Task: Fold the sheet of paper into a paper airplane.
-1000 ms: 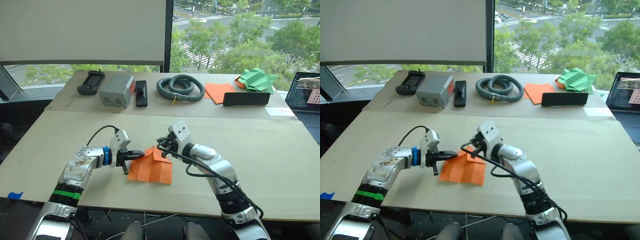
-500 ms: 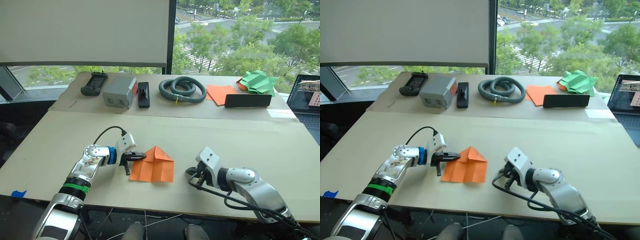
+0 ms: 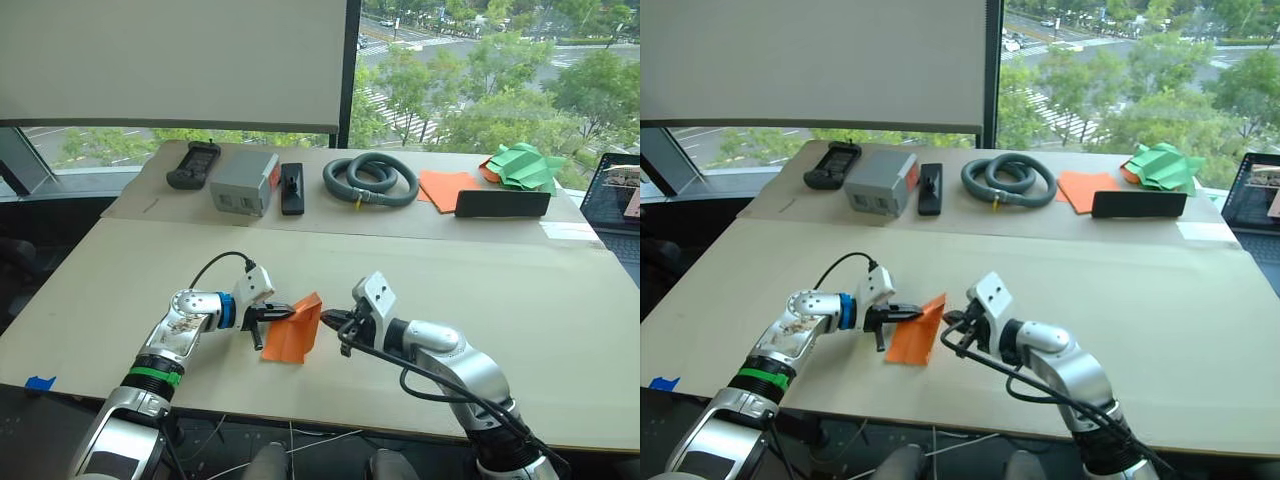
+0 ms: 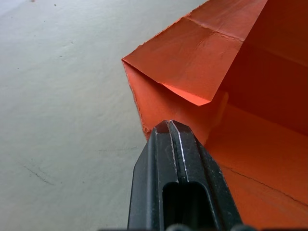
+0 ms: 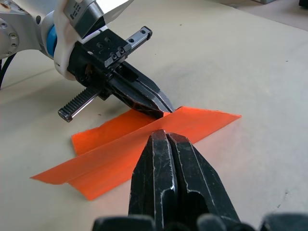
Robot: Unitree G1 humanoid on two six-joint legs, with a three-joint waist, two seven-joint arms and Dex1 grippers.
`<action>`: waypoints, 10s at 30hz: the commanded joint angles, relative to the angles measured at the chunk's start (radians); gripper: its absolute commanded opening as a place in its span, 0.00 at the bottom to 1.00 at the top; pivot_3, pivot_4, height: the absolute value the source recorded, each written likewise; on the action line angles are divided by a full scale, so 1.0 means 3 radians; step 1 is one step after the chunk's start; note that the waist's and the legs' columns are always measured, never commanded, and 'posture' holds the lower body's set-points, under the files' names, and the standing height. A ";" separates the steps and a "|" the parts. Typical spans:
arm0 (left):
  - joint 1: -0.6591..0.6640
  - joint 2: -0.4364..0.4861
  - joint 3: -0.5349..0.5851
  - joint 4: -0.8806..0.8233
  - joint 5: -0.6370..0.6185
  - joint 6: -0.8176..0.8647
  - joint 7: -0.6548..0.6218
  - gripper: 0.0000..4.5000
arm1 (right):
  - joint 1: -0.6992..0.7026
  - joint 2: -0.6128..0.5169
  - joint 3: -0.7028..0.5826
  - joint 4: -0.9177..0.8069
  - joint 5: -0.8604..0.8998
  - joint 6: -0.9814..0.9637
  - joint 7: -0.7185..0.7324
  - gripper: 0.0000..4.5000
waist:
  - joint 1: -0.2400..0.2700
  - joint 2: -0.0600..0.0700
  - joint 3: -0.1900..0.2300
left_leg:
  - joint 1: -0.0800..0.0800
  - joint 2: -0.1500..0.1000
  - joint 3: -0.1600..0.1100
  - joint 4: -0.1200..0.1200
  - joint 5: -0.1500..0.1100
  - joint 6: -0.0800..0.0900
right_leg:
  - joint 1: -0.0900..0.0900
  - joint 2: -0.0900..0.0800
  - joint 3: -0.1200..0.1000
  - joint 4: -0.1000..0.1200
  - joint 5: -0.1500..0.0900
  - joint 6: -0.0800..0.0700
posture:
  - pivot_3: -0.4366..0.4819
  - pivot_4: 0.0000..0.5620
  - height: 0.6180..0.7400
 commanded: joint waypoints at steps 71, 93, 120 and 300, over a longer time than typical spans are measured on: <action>0.0443 0.0501 0.0588 -0.0913 -0.0318 0.0874 0.0087 0.00 | -0.0692 0.0603 0.0555 0.1262 -0.0430 -0.0626 -0.0106 0.00 | -0.0102 0.0005 0.0014 | -0.0001 0.0000 -0.0012 -0.0010 0.0002 0.0004 | -0.0018 0.0009 0.0006 0.0013 0.0013 0.0022 | 0.48 0.27 0.69; 0.0244 0.0301 0.0014 -0.0049 0.0136 0.0163 0.0096 0.00 | -0.0682 0.0528 0.0540 0.1382 -0.0564 -0.0697 -0.0058 0.00 | -0.0080 0.0008 0.0008 | 0.0002 -0.0001 -0.0013 -0.0009 0.0003 0.0004 | -0.0013 0.0013 0.0011 0.0014 0.0006 0.0006 | 0.48 0.27 0.69; 0.0333 0.0281 0.0128 -0.0741 -0.0032 0.0467 0.0047 0.00 | -0.1072 0.0618 0.0423 0.2497 -0.0754 -0.0877 -0.0222 0.00 | -0.0093 0.0032 -0.0016 | 0.0021 -0.0001 -0.0013 -0.0009 0.0003 0.0005 | 0.0003 0.0013 0.0011 0.0021 -0.0001 -0.0006 | 0.48 0.27 0.69; -0.1241 0.0115 -0.0406 0.2134 0.0934 -0.3986 -0.0320 0.37 | 0.0395 -0.0203 -0.0083 -0.0281 0.0076 -0.0079 -0.0236 0.00 | 0.0041 -0.0017 0.0042 | -0.0038 -0.0001 0.0003 -0.0009 0.0014 0.0023 | -0.0036 0.0005 0.0006 0.0001 0.0017 0.0040 | 0.48 0.27 0.69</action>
